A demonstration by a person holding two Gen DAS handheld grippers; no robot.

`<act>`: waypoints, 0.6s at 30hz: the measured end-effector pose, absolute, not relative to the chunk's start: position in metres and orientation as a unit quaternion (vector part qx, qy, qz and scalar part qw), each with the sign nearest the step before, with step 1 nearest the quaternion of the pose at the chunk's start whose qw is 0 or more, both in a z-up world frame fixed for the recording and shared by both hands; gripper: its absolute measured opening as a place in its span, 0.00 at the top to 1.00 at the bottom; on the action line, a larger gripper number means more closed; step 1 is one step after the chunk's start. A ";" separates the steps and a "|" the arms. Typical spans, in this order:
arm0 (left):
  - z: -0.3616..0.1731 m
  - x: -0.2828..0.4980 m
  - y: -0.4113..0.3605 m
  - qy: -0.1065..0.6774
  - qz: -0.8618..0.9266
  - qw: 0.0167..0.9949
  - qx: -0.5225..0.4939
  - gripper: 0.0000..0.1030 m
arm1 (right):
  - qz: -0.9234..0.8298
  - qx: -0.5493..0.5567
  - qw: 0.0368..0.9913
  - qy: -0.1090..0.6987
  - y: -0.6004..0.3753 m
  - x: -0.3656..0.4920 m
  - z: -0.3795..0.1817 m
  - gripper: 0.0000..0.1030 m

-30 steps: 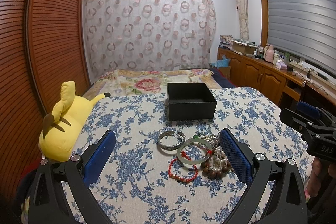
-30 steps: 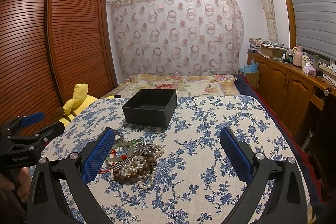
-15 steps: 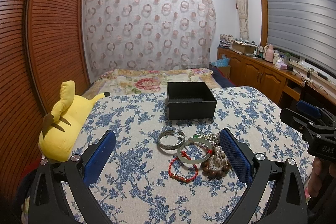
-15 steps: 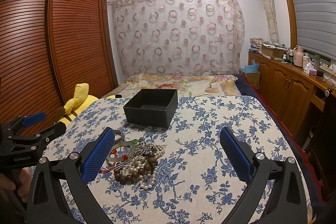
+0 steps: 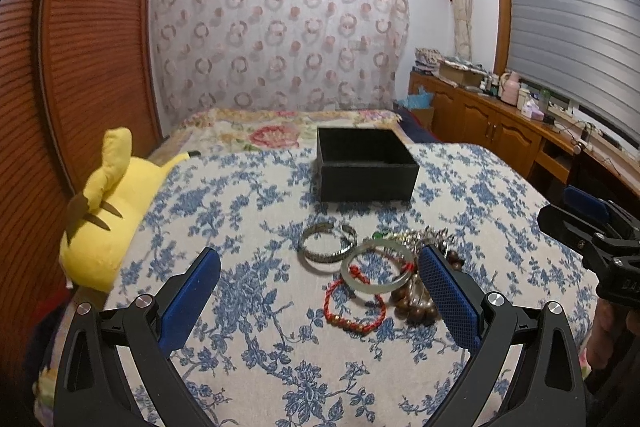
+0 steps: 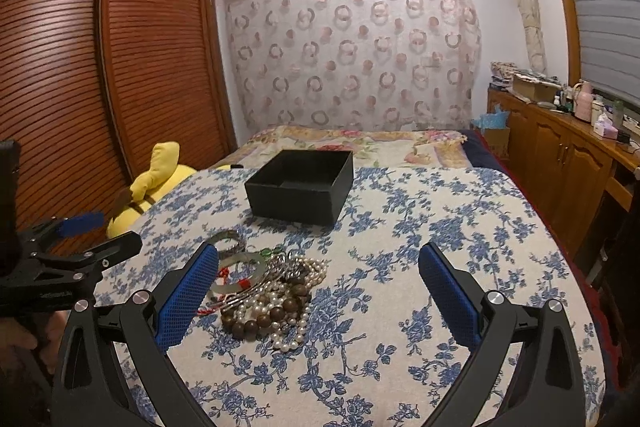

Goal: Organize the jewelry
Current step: 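Grasp the silver cuff bangle with the left tool while the right tool grasps the pale green jade bangle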

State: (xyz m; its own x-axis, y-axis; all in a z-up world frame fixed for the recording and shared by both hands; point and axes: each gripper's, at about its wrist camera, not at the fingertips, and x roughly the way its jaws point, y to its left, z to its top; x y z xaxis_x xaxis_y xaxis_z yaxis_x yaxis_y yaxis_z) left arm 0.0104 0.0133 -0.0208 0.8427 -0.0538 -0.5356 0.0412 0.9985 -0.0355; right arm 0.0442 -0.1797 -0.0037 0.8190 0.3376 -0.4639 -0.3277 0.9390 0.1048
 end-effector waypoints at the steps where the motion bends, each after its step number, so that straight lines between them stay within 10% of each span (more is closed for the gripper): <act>1: -0.025 0.013 0.015 0.285 -0.028 0.958 -0.013 0.07 | 0.177 0.008 0.953 0.247 -0.179 0.045 -0.006 0.04; 18: -0.060 0.073 0.023 0.356 -0.107 0.928 -0.038 0.15 | 0.232 -0.037 0.917 0.323 -0.151 0.074 -0.055 0.42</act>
State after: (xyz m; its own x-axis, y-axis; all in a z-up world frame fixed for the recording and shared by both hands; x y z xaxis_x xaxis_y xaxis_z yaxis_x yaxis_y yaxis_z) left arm 0.0734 0.0230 -0.0604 0.7241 -0.2253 -0.6518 0.1712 0.9743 -0.1466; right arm 0.0736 -0.1506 -0.0554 0.6837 0.4004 -0.6101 -0.4486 0.8900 0.0814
